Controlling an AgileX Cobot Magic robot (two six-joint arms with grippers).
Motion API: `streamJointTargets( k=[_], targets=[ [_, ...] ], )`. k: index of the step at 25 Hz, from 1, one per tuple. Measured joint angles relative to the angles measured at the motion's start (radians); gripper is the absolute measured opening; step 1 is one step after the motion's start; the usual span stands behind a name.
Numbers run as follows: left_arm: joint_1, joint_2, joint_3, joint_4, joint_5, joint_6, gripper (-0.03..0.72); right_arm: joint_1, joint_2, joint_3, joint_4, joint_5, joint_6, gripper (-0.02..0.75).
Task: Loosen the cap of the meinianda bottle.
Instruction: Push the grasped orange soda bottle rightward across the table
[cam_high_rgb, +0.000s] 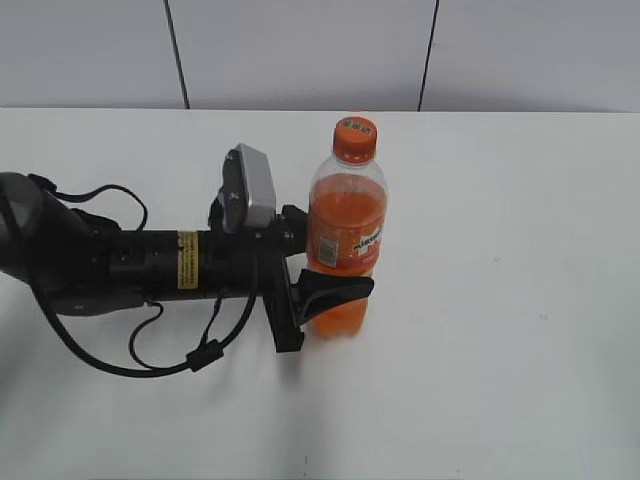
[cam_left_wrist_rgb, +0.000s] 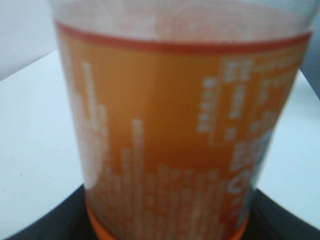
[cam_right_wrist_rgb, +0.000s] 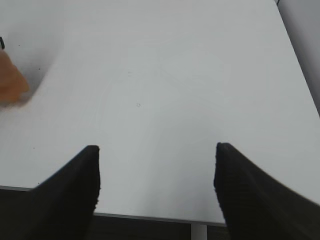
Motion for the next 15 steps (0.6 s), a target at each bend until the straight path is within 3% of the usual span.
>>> streamJointTargets(
  k=[15],
  targets=[
    [0.002, 0.059, 0.000, 0.002, -0.046, 0.002, 0.409, 0.000, 0.000, 0.000, 0.000, 0.000, 0.000, 0.533]
  ],
)
